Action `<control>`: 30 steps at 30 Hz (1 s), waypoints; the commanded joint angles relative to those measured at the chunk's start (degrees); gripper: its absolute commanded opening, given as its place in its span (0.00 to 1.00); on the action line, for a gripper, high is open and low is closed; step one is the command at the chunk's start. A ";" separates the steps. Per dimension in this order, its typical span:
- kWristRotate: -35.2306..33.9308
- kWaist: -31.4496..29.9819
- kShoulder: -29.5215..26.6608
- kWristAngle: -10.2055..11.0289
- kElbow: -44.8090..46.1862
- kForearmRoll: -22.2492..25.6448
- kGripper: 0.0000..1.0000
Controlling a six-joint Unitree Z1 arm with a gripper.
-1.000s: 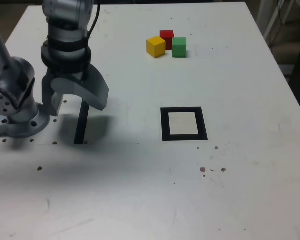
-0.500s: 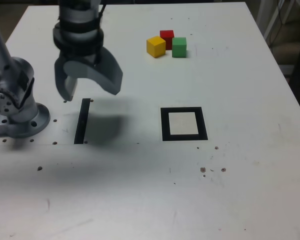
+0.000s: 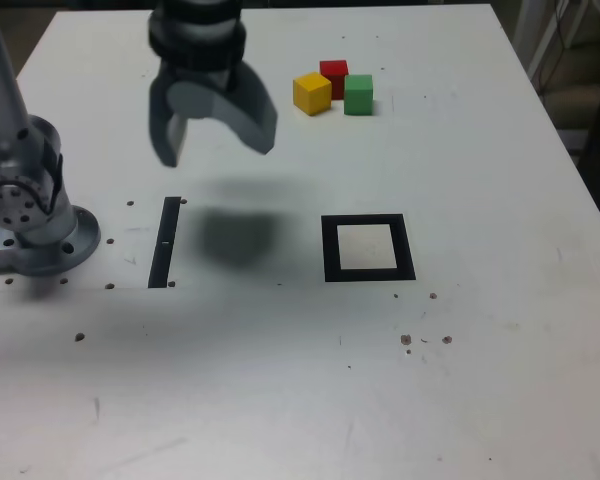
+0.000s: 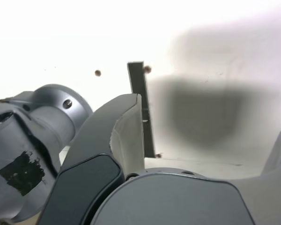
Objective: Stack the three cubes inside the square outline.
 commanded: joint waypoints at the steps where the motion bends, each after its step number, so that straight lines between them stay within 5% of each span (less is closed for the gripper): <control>1: 1.64 2.11 1.48 0.28 -1.88 0.67 1.00; 30: 16.87 19.36 17.26 2.89 -28.82 9.24 0.99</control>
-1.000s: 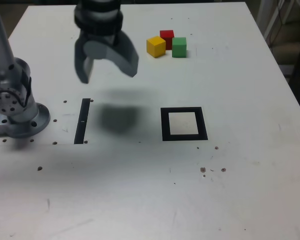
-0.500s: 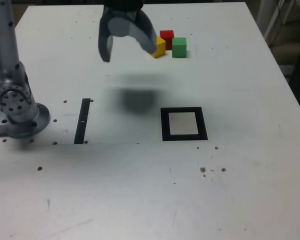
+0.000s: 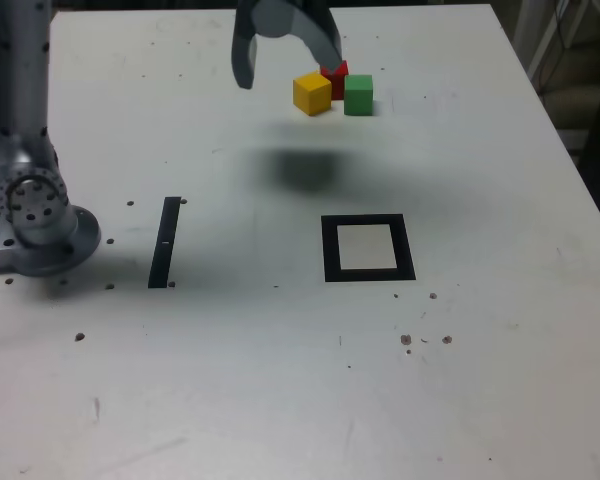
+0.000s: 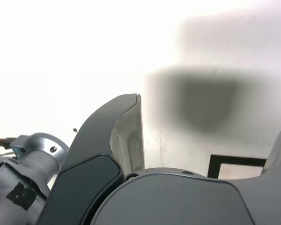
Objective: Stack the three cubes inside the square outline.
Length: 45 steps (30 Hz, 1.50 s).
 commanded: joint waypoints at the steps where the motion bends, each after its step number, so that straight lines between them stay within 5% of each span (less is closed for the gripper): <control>1: 0.63 0.77 1.31 0.28 -1.68 0.61 0.99; 26: 10.18 10.56 17.25 1.91 -28.85 8.28 0.99; 45: 13.15 14.79 25.98 2.77 -38.49 8.93 0.99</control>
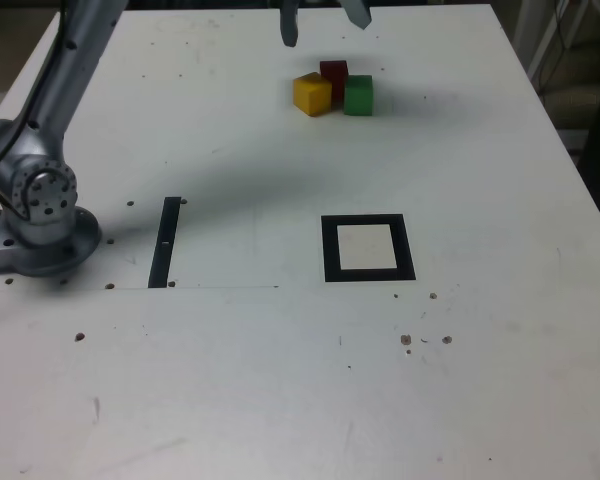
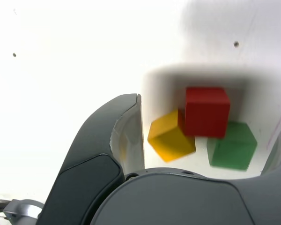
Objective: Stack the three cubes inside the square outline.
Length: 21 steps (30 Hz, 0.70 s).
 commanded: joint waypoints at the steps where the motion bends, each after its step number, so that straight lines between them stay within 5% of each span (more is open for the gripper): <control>1: 0.26 0.19 1.31 0.22 -1.30 0.51 0.99; 21: 0.23 0.15 8.00 0.12 -5.51 1.18 0.96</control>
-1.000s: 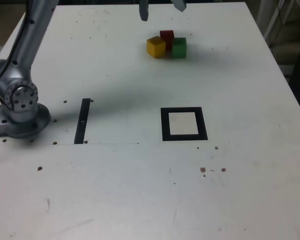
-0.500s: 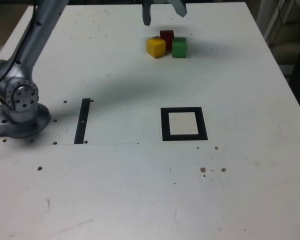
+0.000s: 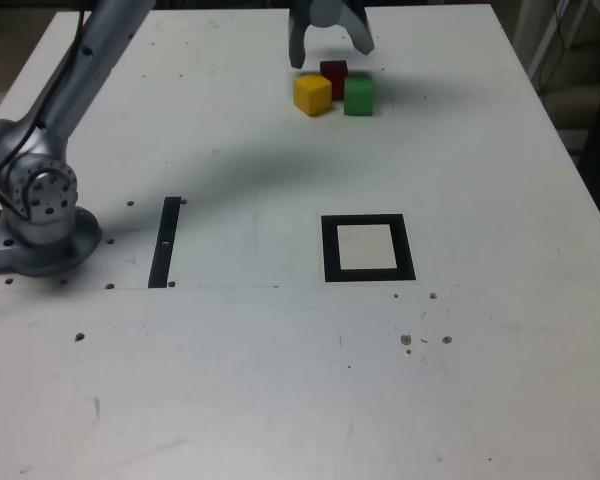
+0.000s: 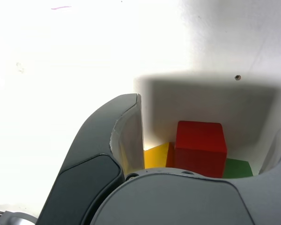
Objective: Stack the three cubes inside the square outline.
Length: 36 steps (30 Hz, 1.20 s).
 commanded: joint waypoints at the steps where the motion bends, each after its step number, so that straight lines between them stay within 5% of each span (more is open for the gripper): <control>1: -0.17 -0.28 0.62 -0.07 -0.25 0.53 0.96; 20: -1.32 -1.88 1.66 -0.39 1.48 0.76 0.85; 36: -1.91 -2.15 1.90 -0.49 1.41 -0.55 0.30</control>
